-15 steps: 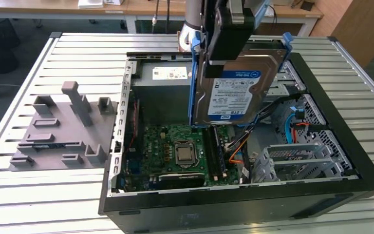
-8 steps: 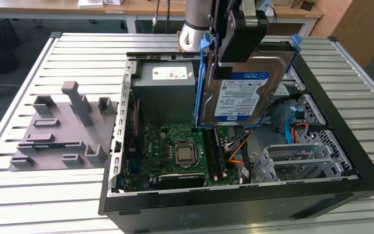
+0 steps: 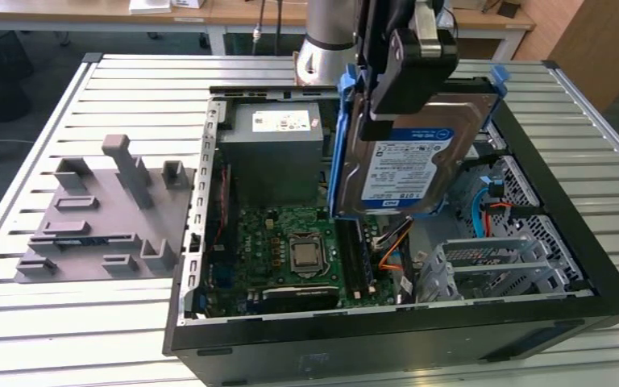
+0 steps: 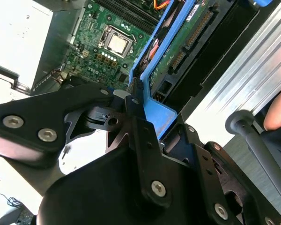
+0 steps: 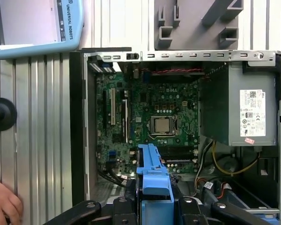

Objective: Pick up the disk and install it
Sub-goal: 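Insert the disk into the insertion slot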

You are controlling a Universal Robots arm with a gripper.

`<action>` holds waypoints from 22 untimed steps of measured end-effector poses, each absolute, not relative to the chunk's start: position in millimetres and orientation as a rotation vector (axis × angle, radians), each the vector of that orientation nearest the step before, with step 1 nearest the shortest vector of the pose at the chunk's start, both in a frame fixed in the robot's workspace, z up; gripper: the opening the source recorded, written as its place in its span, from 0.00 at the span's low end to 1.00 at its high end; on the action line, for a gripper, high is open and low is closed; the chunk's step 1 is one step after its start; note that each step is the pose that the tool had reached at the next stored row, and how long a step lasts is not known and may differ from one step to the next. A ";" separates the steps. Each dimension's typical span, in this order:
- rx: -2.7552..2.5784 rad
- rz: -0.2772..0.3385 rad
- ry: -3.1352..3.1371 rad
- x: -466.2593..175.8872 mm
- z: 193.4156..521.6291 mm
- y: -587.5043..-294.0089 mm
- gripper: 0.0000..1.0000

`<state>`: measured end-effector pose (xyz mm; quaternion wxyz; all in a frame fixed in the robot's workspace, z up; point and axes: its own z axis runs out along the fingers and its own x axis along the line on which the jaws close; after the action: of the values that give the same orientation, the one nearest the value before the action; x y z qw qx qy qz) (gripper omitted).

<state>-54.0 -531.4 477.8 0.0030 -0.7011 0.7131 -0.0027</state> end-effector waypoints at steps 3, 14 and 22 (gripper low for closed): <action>-2.198 -0.008 2.236 -52.7 477.2 -535.9 0.36; -2.198 -0.009 2.236 -32.6 473.9 -542.9 0.36; -2.198 -0.009 2.236 -29.1 472.7 -544.2 0.36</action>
<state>-29.1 -544.2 472.7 0.0029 -0.7011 0.7131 -0.0028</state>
